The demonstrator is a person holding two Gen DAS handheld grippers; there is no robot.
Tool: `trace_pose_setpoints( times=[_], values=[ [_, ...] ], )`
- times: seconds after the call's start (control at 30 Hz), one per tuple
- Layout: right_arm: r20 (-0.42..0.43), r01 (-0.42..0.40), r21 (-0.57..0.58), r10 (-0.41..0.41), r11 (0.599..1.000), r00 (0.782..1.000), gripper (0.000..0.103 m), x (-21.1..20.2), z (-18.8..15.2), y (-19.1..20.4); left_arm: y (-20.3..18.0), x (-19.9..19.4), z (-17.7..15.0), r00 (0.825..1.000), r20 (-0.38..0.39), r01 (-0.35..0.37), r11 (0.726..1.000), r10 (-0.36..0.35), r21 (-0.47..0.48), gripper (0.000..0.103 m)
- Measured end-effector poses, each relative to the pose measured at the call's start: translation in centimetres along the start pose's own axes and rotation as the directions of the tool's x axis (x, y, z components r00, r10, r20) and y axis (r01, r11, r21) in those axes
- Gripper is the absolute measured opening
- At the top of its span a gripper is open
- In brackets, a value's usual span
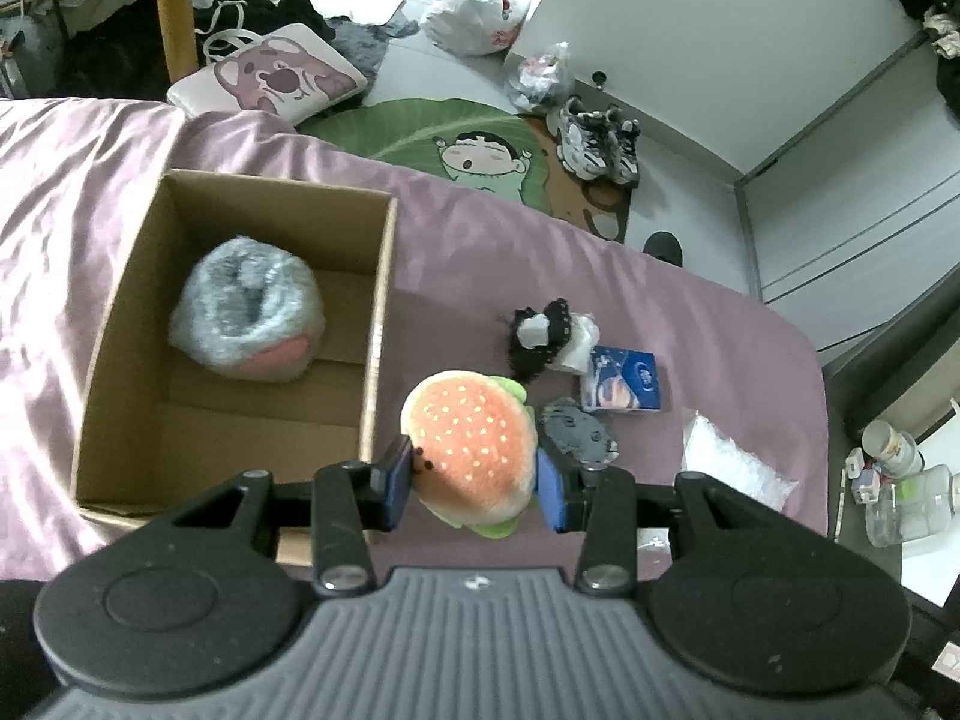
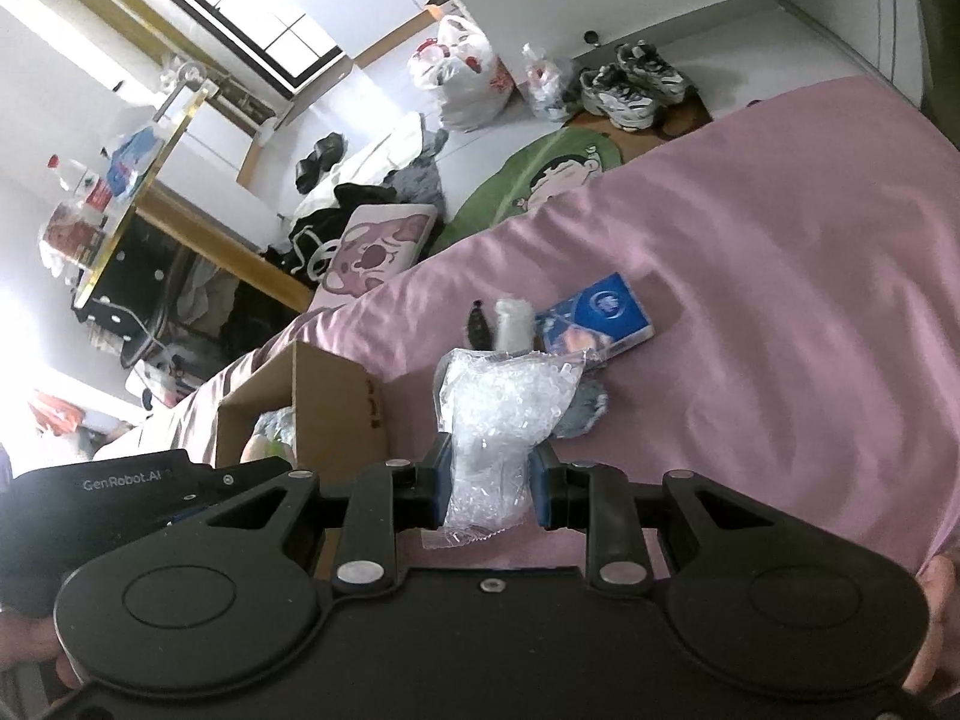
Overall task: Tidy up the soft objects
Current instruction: 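Carry the hamburger plush and plastic bag into the box with both grippers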
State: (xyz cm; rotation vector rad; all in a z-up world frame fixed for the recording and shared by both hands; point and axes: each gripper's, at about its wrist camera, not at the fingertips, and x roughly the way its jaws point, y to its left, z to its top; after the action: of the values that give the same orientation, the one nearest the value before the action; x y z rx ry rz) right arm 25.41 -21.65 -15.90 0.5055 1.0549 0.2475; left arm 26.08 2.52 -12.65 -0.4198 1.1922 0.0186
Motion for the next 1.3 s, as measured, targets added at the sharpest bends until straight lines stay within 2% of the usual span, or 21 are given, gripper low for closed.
trace_pose_setpoints(
  times=[0.37,0.9,1.3],
  values=[
    [-0.002,-0.012,-0.043,0.012,0.999,1.000,0.026,1.3,-0.4,4.2,4.4,-1.3,1.1,1.000,0.011,-0.021,1.000,0.022,-0.019,0.042],
    [-0.035,-0.017,-0.122,0.013,0.992,0.999,0.026,4.2,-0.6,10.4,10.5,-0.6,2.7,0.999,-0.006,-0.044,0.994,0.044,-0.097,0.042],
    [-0.063,-0.021,-0.168,0.011,0.986,0.998,0.026,6.2,-0.8,14.2,13.7,-0.1,3.6,0.998,-0.023,-0.058,0.990,0.055,-0.125,0.043]
  ],
)
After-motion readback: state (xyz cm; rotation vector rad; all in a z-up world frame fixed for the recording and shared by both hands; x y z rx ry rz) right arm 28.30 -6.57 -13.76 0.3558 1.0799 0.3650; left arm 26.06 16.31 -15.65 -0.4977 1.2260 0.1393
